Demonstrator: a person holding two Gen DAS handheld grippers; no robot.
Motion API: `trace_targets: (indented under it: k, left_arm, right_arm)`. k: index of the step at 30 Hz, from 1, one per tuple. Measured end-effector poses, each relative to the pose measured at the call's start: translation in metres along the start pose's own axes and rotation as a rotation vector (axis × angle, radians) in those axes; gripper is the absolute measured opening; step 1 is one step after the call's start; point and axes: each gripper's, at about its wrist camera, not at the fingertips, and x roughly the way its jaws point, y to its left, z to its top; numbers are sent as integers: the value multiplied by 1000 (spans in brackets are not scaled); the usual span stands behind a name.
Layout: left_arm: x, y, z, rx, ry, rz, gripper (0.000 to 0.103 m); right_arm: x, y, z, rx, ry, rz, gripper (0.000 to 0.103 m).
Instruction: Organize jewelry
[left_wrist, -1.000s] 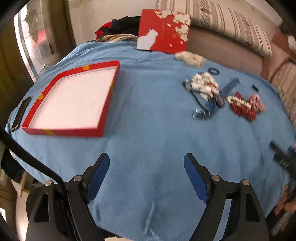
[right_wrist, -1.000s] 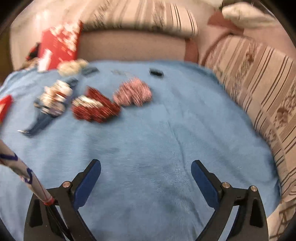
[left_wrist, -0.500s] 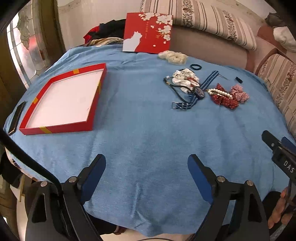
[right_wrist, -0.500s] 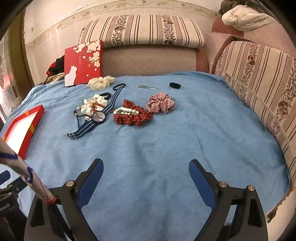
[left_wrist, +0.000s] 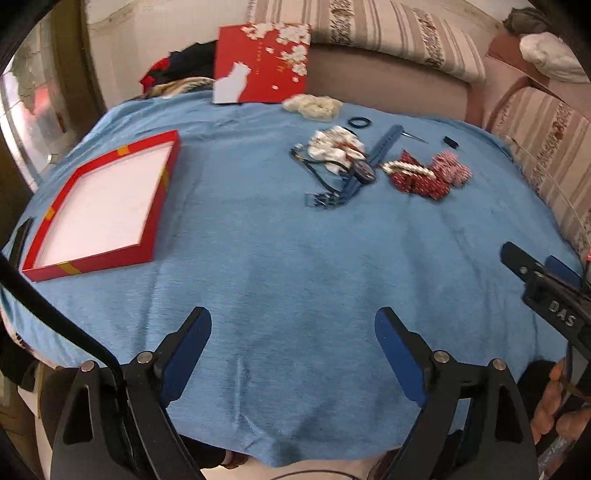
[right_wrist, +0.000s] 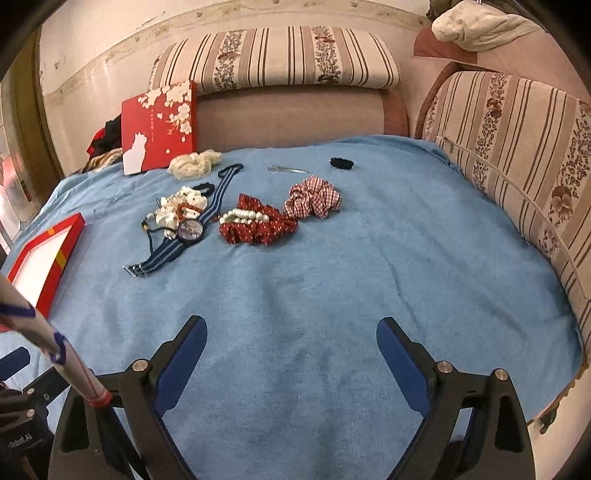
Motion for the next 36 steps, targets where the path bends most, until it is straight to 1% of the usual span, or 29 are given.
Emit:
trace_targets:
  k: [5,14,36]
  left_arm:
    - [1,-6,-2,15,18,-37,89]
    - [5,-12,-3,37,32,-22,89]
    - [-13,-15,-3,50,-23,-36,89]
  right_arm:
    - [5,1,-4,-5,25,4,95]
    - [7,3,-6,-13,43,8,94]
    - [-9,13,-7,-36,21,10,93]
